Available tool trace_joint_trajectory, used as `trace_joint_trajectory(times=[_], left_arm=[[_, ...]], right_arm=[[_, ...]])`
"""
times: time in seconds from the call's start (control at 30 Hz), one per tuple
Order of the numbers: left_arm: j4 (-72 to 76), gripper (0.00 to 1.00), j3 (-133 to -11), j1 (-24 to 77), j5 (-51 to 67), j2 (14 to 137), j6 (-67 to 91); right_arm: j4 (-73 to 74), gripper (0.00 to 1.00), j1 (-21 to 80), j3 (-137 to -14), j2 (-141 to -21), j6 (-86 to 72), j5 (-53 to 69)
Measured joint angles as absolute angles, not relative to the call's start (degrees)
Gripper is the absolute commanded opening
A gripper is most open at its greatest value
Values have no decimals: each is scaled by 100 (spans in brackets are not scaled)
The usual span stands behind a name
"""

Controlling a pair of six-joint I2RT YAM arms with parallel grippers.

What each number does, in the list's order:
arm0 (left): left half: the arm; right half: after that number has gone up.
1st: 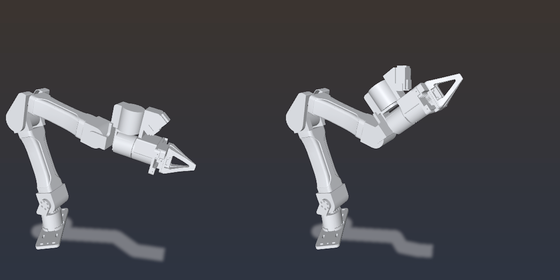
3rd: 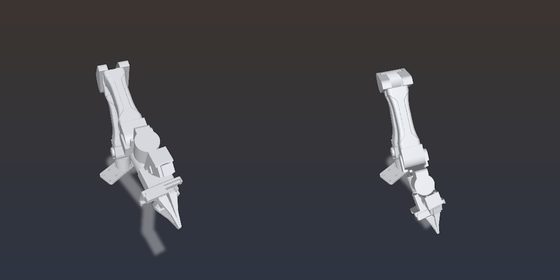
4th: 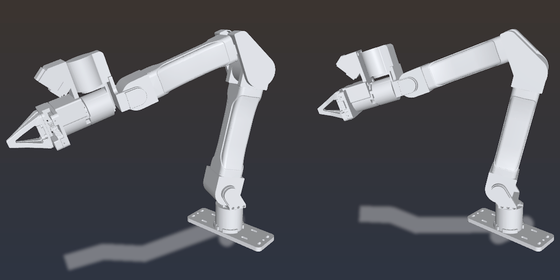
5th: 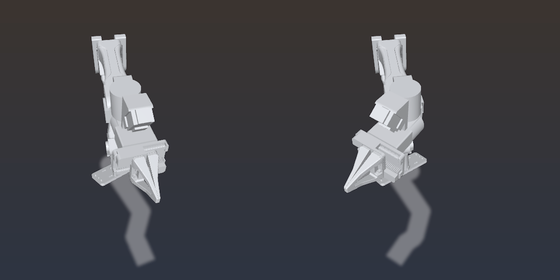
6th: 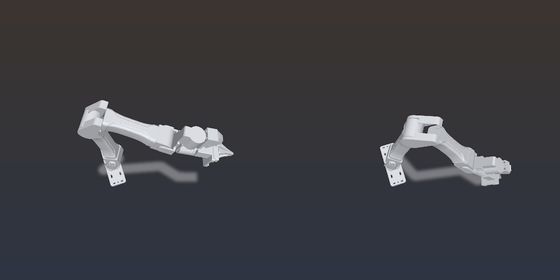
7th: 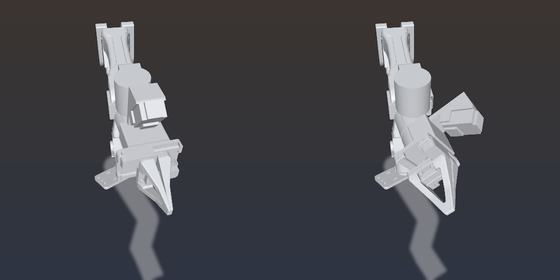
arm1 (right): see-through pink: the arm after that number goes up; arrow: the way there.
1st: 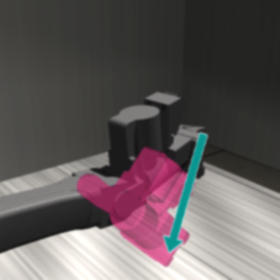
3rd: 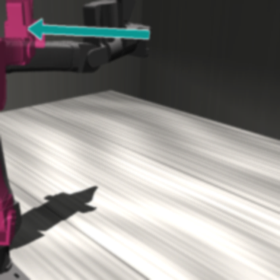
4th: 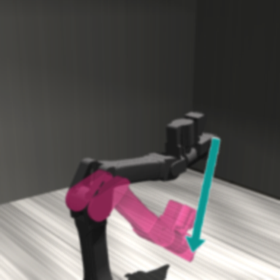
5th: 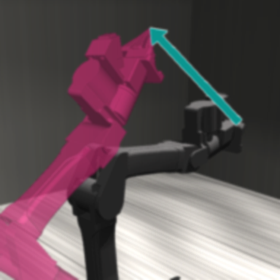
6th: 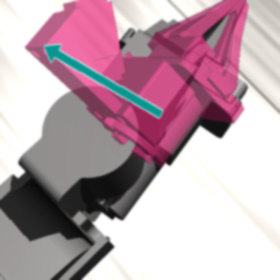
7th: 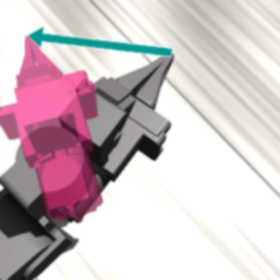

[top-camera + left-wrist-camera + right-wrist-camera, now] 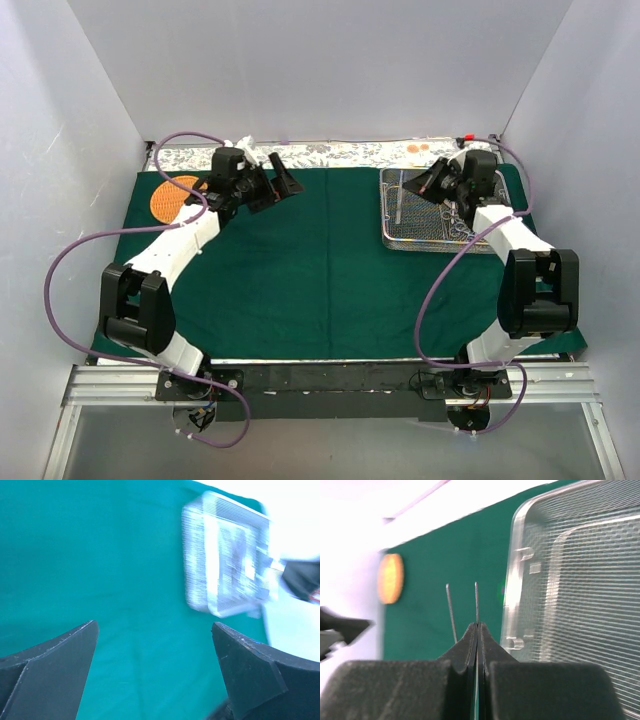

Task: Open and lay out the surgical kit
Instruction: Place the medical item in the surgical kit.

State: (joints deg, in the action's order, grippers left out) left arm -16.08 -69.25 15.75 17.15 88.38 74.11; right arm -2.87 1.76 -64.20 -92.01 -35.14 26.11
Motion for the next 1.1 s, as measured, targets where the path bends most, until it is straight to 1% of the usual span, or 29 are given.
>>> trace_joint_trajectory(times=[0.13,0.23,0.33,0.37,0.47,0.57,0.6,0.67,0.7,0.73,0.8,1.03,1.1], left_arm=[[-1033,98,-7015,2045,2322,8866,7690],[-493,98,-7037,2375,2718,8910,7891],[-8,93,-7037,2633,3037,9011,8034],[145,90,-7035,2696,3144,9056,8086],[508,84,-7028,2851,3398,9214,8211],[714,74,-7002,2965,3555,9323,8291],[775,68,-6991,2987,3588,9341,8305],[869,64,-6965,3026,3682,9356,8348],[941,61,-6954,3037,3736,9356,8366],[1002,53,-6947,3044,3782,9356,8381],[1120,47,-6923,3057,3861,9356,8414],[1291,42,-6807,3092,4029,9362,8436],[1323,36,-6807,3105,4071,9395,8440]], right_arm=[[-1806,1,482,-5666,-9139,-4737,3065],[-2867,1,773,-5332,-9148,-5581,3317],[-3800,1,1048,-5293,-9190,-6198,3518],[-4060,1,1120,-5293,-9192,-6348,3557],[-4633,1,1310,-5293,-9196,-6646,3625],[-5019,1,1457,-5293,-9229,-6849,3656],[-5109,1,1496,-5293,-9247,-6895,3667],[-5242,1,1549,-5293,-9282,-6967,3684],[-5304,1,1570,-5293,-9303,-7013,3686],[-5336,1,1579,-5293,-9317,-7037,3684],[-5404,1,1590,-5293,-9330,-7074,3684],[-5763,1,1594,-5293,-9349,-7264,3618],[-5802,1,1594,-5293,-9354,-7293,3612]])
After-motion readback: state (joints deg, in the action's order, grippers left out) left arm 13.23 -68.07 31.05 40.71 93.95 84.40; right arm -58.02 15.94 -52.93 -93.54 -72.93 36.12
